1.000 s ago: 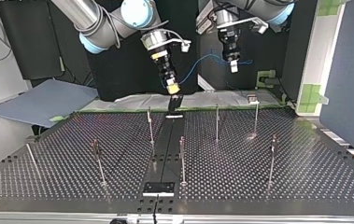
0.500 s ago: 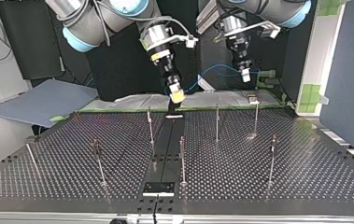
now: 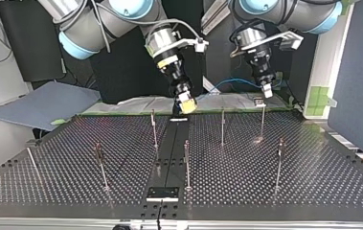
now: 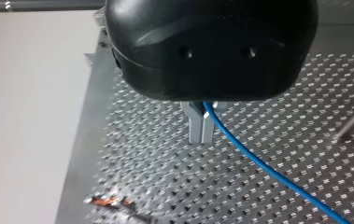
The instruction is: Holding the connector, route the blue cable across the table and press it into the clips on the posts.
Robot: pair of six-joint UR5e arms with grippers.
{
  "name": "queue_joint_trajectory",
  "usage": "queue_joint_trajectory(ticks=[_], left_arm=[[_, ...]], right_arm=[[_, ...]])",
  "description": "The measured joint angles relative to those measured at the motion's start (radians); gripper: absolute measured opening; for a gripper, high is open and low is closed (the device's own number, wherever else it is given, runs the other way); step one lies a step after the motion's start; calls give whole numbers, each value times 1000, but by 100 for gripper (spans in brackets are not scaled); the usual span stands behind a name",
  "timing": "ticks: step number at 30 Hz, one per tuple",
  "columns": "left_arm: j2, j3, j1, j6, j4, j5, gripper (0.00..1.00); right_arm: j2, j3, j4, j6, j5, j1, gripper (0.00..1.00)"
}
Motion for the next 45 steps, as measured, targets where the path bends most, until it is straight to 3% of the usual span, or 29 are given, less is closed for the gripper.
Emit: queue_joint_trajectory(ticks=[8, 19, 29, 38, 45], left_arm=[[10, 63, 25, -12, -39, 1, 0], [-12, 126, 74, -2, -44, 7, 0], [-21, 190, 129, -8, -51, 62, 0], [-39, 206, 198, -14, -53, 131, 0], [-82, 227, 254, -16, -33, 185, 0]], right_arm=[[22, -69, 47, 17, -6, 0, 0], [75, -157, 83, 29, -7, -2, 0], [119, -248, 112, 31, -7, -2, 0], [162, -320, 118, 38, -7, 2, 0], [186, -340, 121, 38, -6, 4, 0]])
